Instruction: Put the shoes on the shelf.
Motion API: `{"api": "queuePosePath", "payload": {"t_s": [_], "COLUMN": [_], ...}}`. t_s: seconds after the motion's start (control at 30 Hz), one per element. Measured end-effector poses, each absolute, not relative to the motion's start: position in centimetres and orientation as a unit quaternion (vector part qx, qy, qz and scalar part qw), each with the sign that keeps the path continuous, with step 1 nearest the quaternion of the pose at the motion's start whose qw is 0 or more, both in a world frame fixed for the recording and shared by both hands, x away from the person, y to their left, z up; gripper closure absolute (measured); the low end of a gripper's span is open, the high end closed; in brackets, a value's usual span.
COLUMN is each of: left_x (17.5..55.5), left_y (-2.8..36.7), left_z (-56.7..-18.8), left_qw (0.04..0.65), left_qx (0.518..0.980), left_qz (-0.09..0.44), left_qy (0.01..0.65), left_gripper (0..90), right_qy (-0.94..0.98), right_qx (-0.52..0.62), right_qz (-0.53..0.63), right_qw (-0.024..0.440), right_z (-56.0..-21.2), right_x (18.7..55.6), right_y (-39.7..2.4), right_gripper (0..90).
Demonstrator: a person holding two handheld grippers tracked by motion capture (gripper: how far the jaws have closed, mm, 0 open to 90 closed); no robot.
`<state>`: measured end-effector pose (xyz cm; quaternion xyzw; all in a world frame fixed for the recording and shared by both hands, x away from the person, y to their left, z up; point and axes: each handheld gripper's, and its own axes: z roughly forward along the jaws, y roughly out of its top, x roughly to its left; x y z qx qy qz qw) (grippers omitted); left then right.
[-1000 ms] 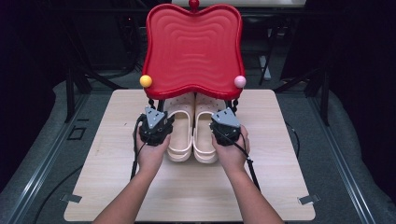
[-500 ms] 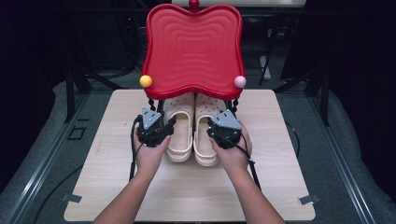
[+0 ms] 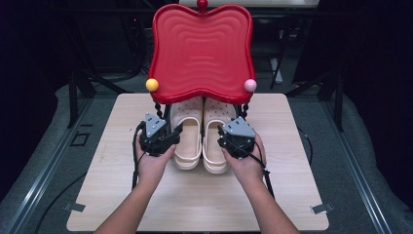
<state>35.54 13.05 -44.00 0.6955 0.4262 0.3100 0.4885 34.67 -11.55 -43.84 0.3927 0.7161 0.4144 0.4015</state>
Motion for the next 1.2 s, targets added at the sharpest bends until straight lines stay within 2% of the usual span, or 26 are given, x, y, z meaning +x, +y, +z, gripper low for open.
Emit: {"api": "queuePosePath", "payload": {"t_s": [0.17,0.57,0.73,0.83,1.2], "left_x": [34.3,30.4,28.6,27.2,25.0], "left_y": [13.4,14.7,15.5,16.3,17.3], "left_z": [-43.4,-42.8,-43.3,-44.1,-47.5], "left_qw": [0.497,0.505,0.510,0.515,0.507], "left_qx": [0.697,0.710,0.712,0.712,0.722], "left_qz": [0.308,0.292,0.285,0.277,0.254], "left_qy": [0.415,0.394,0.389,0.390,0.397], "left_gripper": [47.7,50.5,50.5,49.8,47.0], "right_qy": [0.712,0.729,0.730,0.733,0.748], "right_qx": [0.380,0.358,0.353,0.349,0.357], "right_qz": [0.431,0.461,0.475,0.490,0.464], "right_qw": [0.404,0.357,0.342,0.317,0.312], "right_z": [-43.2,-42.0,-42.7,-43.6,-47.5], "right_x": [33.2,28.9,26.8,25.7,23.4], "right_y": [-11.7,-12.0,-12.5,-12.9,-13.9], "right_gripper": [50.4,51.4,50.2,46.5,46.8]}}
